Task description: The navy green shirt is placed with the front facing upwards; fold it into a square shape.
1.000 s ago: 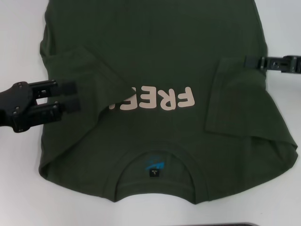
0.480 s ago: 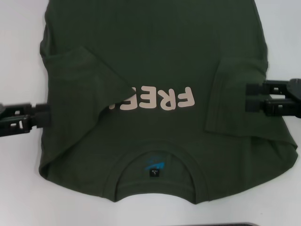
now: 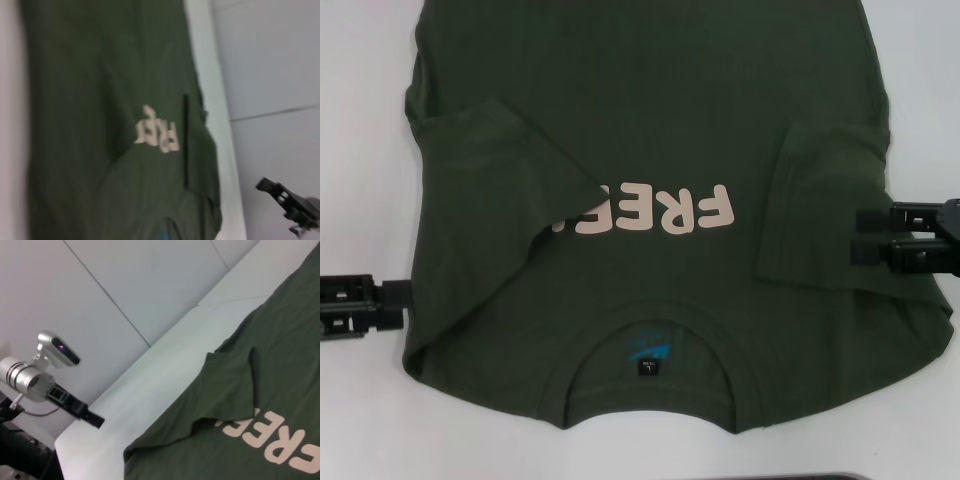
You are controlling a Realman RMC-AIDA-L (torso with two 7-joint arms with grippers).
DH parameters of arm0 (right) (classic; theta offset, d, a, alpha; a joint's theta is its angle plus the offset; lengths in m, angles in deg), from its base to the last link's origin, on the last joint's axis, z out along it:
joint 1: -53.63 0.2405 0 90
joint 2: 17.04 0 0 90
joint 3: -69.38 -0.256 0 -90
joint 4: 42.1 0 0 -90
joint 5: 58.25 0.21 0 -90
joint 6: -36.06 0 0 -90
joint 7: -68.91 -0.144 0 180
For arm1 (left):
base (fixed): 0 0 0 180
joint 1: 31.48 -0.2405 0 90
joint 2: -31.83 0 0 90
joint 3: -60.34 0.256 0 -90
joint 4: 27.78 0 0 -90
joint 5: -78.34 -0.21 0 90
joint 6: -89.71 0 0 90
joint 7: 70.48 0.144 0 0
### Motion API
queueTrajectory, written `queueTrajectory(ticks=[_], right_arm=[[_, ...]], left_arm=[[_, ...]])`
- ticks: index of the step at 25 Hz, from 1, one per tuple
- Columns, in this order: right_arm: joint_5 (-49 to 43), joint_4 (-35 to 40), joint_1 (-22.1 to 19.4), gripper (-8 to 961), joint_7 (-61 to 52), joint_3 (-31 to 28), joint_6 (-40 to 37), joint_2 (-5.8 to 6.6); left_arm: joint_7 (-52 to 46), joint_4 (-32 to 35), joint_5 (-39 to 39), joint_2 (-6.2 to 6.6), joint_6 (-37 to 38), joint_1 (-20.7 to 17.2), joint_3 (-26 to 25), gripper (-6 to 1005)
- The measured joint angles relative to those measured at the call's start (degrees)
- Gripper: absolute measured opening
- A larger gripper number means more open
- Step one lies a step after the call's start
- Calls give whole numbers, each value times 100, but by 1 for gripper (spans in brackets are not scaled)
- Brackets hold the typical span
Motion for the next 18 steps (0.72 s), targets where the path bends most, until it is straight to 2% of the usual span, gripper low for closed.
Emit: queueTrajectory(ticks=[6, 18], right_arm=[[16, -38, 1, 807, -70, -20, 99, -1], [23, -41, 23, 807, -141, -204, 92, 8]], left_arm=[[-506, -250, -444, -41, -605, -25, 0, 579], [-540, -472, -1036, -56, -1198, -30, 20, 579]])
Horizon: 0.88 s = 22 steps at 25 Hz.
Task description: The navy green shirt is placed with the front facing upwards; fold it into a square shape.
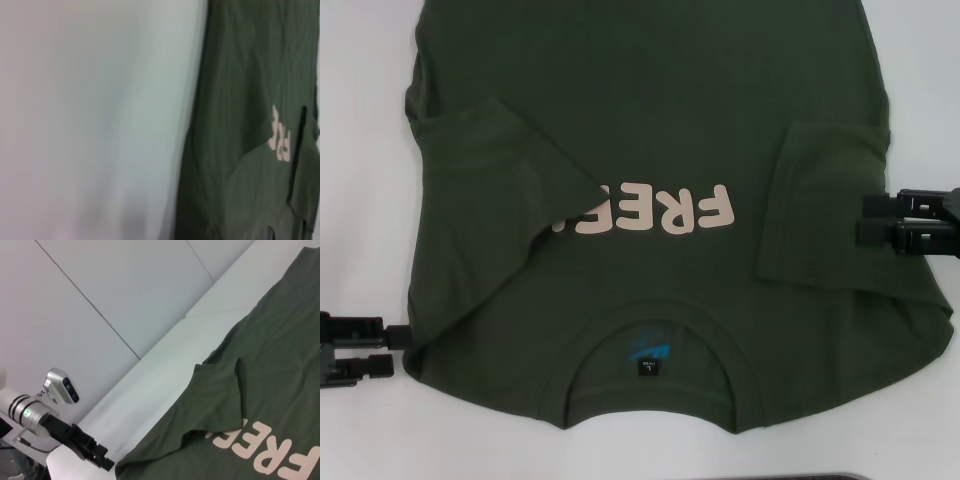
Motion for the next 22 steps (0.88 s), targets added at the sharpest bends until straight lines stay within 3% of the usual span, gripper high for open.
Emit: queueTrajectory(ticks=[22], right_arm=[[6, 2, 24, 807, -62, -63, -42, 28]], left_arm=[[-65, -174, -82, -11, -328, 66, 39, 579]])
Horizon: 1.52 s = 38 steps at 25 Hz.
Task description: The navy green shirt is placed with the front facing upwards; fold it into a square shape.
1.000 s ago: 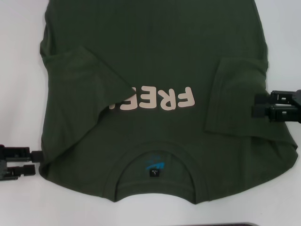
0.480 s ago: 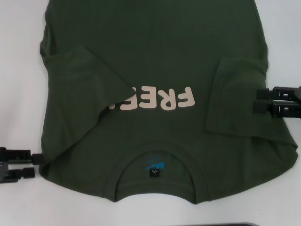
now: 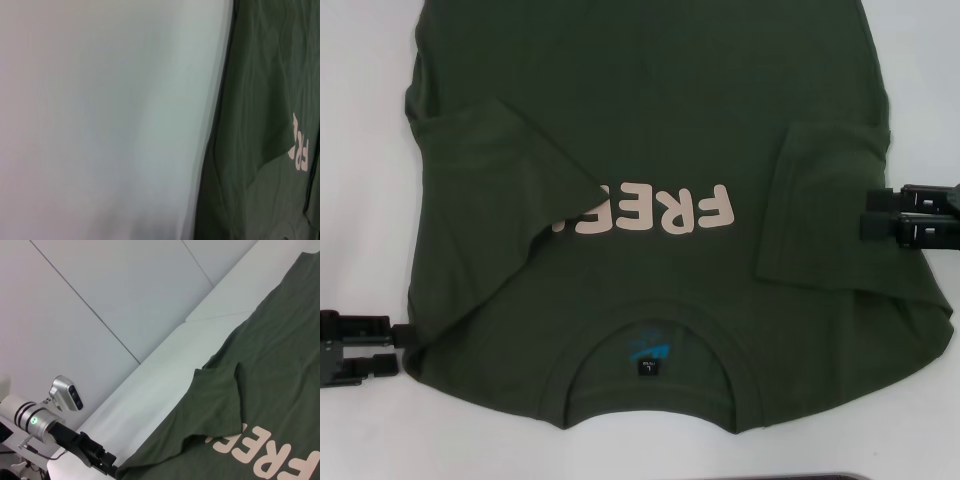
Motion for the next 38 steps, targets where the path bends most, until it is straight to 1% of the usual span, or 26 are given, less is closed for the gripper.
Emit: queueTrajectory(ticks=[11, 20, 26, 38], right_arm=[[0, 0, 14, 807, -5, -9, 0, 7], [0, 0, 18, 808, -15, -58, -3, 7], [0, 0, 52, 807, -15, -62, -23, 8], [-1, -1, 71, 808, -16, -62, -35, 7]], left_arm=[[2, -67, -89, -67, -121, 63, 8, 579], [12, -142, -128, -81, -152, 125, 10, 579], [26, -256, -131, -118, -221, 213, 10, 580], [-41, -279, -134, -210, -313, 314, -18, 579]])
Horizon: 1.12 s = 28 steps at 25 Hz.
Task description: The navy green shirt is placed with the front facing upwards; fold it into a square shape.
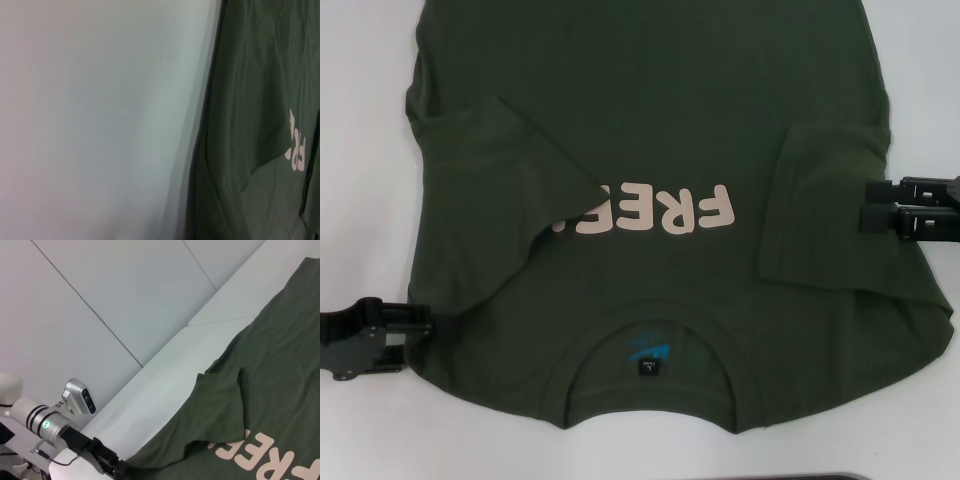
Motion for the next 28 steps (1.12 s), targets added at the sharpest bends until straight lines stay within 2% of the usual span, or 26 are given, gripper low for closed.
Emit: queueTrajectory(ticks=[5, 10, 16, 24, 28], right_arm=[[4, -42, 10, 808, 0, -9, 0, 3], [15, -52, 32, 807, -66, -55, 0, 7], [18, -52, 33, 808, -106, -70, -7, 9], [3, -52, 24, 808, -193, -70, -14, 13], [-78, -28, -74, 808, -476, -51, 16, 124]], left_arm=[[-56, -5, -17, 21, 32, 28, 38, 579], [-13, 51, -33, 22, 127, 81, 304, 406], [52, 62, -27, 22, 142, 98, 342, 183], [63, 74, -20, 38, 167, 79, 342, 13], [69, 76, -15, 57, 280, 70, 335, 13]])
